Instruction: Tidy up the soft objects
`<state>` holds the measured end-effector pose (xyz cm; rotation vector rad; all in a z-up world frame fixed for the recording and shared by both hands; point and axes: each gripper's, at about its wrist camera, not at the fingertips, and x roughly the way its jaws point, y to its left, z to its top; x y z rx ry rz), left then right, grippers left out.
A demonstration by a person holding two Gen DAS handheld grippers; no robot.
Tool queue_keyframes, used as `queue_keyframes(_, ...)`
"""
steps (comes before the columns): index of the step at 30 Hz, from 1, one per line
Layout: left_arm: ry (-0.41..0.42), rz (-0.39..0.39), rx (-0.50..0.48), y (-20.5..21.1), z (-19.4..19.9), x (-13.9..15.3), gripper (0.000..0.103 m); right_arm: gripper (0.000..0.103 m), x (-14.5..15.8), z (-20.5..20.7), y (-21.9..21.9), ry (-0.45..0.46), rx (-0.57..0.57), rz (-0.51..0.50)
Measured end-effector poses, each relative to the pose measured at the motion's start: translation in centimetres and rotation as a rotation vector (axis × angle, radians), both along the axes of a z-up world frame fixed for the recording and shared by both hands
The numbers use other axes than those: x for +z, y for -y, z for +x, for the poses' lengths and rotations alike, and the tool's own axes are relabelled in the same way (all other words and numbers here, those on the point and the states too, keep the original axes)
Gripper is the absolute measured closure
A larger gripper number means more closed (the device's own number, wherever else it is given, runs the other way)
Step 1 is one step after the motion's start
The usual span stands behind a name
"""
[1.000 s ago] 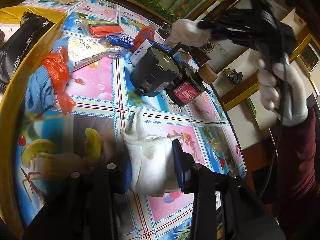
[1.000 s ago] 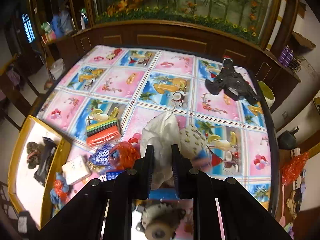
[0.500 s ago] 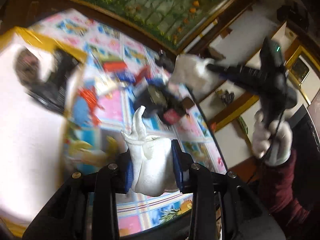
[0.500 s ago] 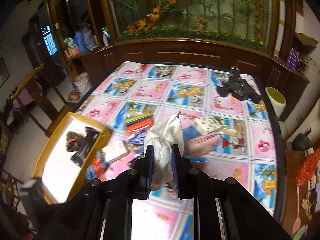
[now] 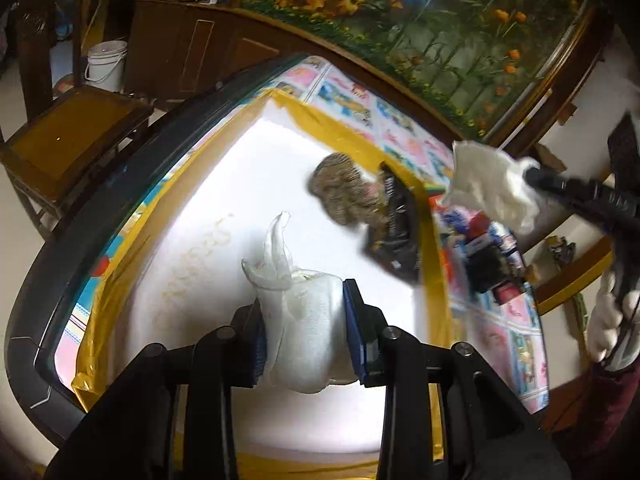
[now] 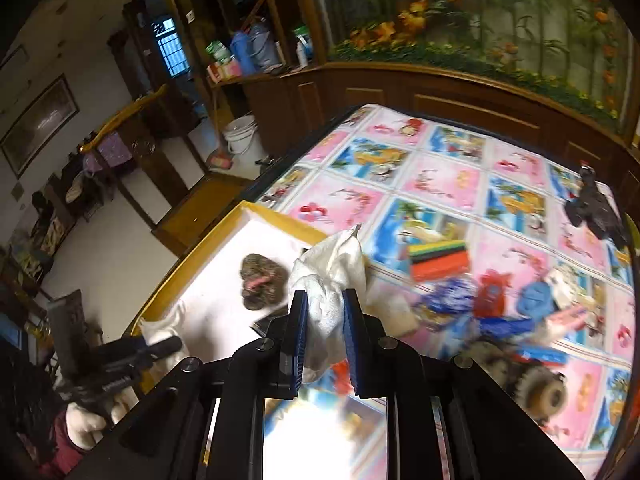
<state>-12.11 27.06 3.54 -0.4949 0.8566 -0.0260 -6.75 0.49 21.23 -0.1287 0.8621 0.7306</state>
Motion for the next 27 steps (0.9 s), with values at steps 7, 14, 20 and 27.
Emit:
queue_keyframes(7,-0.055,0.097,0.008,0.7,0.4,-2.0,0.072,0.086,-2.0,3.7,-8.6,-0.012,0.037,-0.035)
queue_keyframes(14,-0.032,0.075,0.019,0.0,-0.3,-2.0,0.071,0.086,-5.8,7.9,-13.7,-0.07,0.017,-0.046)
queue_keyframes(20,-0.004,0.018,0.03,-0.6,-0.8,-1.2,0.056,0.086,-9.7,10.3,-15.0,-0.148,-0.017,-0.069)
queue_keyframes(27,0.046,-0.05,0.055,-1.4,-2.2,0.7,0.04,0.077,-11.0,10.5,-14.5,-0.162,-0.023,-0.103)
